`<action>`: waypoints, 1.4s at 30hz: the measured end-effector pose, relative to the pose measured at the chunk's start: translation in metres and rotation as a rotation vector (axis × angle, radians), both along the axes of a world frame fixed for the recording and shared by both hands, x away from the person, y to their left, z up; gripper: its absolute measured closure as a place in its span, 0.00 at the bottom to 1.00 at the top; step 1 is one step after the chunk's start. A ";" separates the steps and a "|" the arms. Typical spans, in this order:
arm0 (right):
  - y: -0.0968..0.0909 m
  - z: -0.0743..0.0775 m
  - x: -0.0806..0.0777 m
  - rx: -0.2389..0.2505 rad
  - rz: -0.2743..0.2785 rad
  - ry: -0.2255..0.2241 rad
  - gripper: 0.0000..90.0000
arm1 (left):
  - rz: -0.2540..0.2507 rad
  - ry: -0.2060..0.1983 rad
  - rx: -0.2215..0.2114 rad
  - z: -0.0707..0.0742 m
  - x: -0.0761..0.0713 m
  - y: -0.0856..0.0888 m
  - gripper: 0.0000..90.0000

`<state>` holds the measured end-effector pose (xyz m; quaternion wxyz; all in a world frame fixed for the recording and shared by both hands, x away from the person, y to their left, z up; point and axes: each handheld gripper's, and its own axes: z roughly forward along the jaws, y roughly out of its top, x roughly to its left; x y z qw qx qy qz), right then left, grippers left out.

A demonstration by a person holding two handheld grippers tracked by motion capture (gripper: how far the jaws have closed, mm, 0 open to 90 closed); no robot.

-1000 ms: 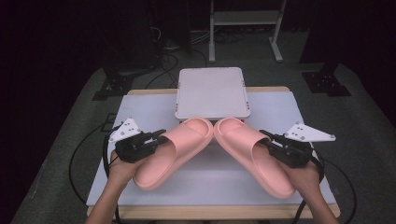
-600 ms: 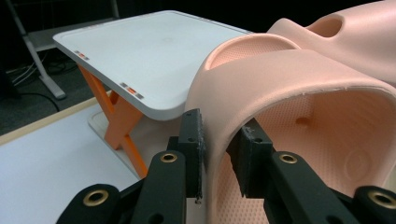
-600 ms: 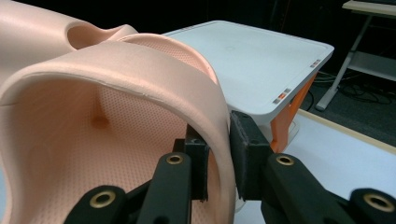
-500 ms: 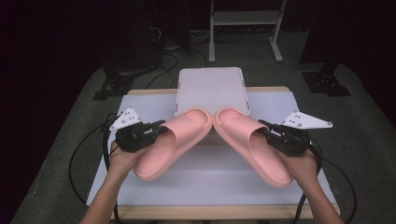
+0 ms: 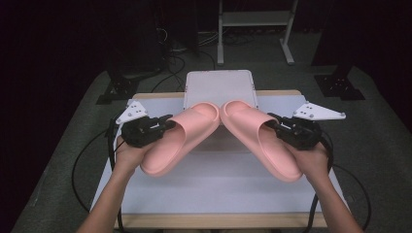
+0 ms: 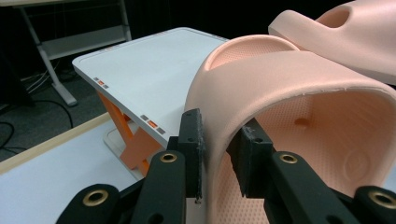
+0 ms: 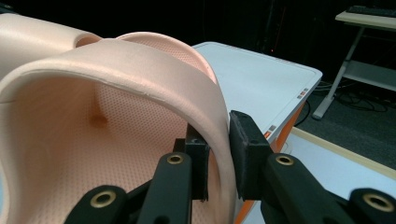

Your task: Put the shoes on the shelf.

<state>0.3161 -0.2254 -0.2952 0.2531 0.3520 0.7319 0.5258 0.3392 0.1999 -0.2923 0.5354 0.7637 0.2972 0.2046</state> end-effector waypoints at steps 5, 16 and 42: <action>0.001 0.004 0.007 -0.004 -0.005 0.004 0.86 | 0.006 0.004 -0.009 0.003 0.006 0.002 0.83; 0.002 0.007 0.020 -0.021 -0.036 0.008 0.86 | 0.015 0.014 -0.022 0.007 0.019 0.002 0.83; 0.006 0.016 0.055 -0.028 -0.096 0.017 0.86 | 0.056 0.050 -0.008 0.014 0.057 -0.008 0.83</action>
